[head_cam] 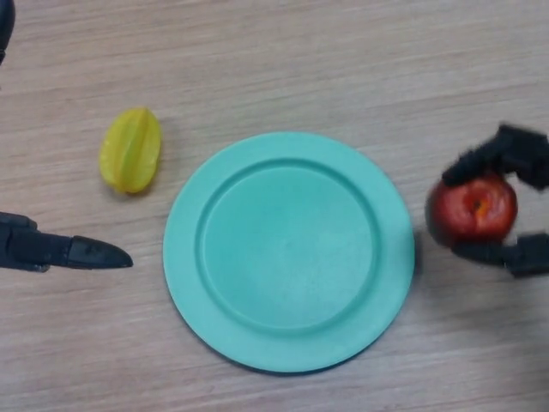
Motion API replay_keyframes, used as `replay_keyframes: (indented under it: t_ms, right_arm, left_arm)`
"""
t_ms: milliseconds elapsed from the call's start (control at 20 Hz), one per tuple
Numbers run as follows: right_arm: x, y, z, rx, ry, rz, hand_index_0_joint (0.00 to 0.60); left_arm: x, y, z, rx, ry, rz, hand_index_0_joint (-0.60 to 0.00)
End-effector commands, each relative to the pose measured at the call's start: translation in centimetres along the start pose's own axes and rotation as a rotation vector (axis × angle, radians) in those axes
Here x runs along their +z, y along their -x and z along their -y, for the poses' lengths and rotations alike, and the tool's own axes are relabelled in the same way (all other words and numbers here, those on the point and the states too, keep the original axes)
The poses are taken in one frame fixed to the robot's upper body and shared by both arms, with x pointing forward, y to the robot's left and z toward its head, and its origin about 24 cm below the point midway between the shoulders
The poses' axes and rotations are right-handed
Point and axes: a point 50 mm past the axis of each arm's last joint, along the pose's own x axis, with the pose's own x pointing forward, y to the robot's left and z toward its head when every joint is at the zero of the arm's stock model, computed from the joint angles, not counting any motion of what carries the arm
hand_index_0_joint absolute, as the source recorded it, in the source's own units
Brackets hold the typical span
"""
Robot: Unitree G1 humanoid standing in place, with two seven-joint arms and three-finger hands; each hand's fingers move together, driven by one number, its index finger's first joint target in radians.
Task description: Pick up the red apple and place it on the plate
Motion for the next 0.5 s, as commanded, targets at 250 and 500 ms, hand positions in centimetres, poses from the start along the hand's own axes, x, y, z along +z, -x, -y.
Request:
replay_keyframes:
  t_ms: [250,500]
  right_arm:
    - [6.7,-1.8,-3.2,0.055,-0.22,0.175,0.6]
    - [5.2,-1.5,-7.9,0.112,-0.159,0.103,0.6]
  left_arm:
    - [3.2,0.2,-0.9,0.051,-0.053,0.181,0.0]
    - [3.1,0.5,-0.7,0.03,-0.077,0.166,0.0]
